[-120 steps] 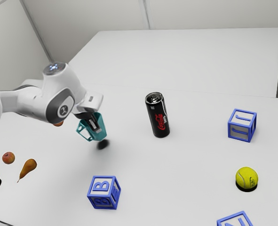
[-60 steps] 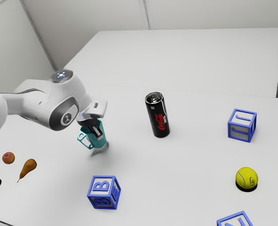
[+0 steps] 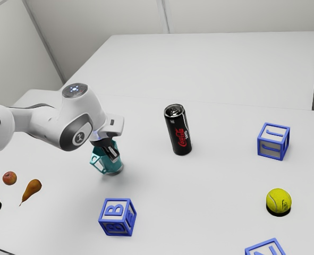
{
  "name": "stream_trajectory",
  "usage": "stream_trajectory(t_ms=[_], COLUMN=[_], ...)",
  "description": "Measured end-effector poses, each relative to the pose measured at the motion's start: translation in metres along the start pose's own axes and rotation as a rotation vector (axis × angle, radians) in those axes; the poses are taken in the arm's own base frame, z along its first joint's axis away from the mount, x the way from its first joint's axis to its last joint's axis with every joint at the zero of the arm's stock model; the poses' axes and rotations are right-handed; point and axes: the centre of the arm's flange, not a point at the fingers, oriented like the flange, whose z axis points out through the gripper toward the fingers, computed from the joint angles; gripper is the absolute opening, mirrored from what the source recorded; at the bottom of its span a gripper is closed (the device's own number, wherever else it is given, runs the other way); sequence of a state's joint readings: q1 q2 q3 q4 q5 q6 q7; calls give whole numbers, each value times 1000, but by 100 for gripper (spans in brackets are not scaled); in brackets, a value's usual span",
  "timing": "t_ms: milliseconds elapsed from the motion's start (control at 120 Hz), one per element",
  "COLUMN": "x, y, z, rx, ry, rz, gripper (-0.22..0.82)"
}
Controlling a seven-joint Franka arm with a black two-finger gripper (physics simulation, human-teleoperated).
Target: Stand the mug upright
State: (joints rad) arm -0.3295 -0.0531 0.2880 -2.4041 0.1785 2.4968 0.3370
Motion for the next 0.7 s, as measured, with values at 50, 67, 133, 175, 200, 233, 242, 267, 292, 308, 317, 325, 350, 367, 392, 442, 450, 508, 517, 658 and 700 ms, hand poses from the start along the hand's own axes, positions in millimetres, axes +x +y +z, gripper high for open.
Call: stream_trajectory(t_ms=[50, 67, 133, 175, 200, 233, 242, 267, 292, 308, 317, 325, 350, 367, 392, 442, 450, 508, 517, 658, 700], x=[0, 0, 0, 0, 0, 0, 0, 0, 0, 0, 0, 0, 0, 0, 0, 0, 0, 1, 2, 3, 3], y=[0, 0, 0, 0, 0, 0, 0, 0, 0, 0, 0, 0, 0, 0, 0, 0, 0, -1, -1, -3, -4], z=[0, 0, 0, 0, 0, 0, 0, 0, 0, 0, 0, 0, 0, 0, 0, -2, -2, -4, -4, -12, -15], rx=[0, -1, -4, -6, -7, -7, -8, -8, -9, -9, -9, -9, -9, -9, -9, -9, -9, -8, -7, -5, -3], ry=[0, 0, 0, 0, 0, 0, 0, 0, 0, 0, 0, 0, 0, 1, 1, 3, 3, 6, 7, 18, 24], rz=[-7, -9, -16, -19, -20, -22, -22, -23, -24, -25, -25, -25, -26, -27, -28, -29, -30, -31, -32, -37, -40], gripper=[-16, -16, -11, -7, -5, -2, -1, 2, 4, 6, 6, 7, 10, 12, 15, 20, 21, 27, 27, 41, 44])
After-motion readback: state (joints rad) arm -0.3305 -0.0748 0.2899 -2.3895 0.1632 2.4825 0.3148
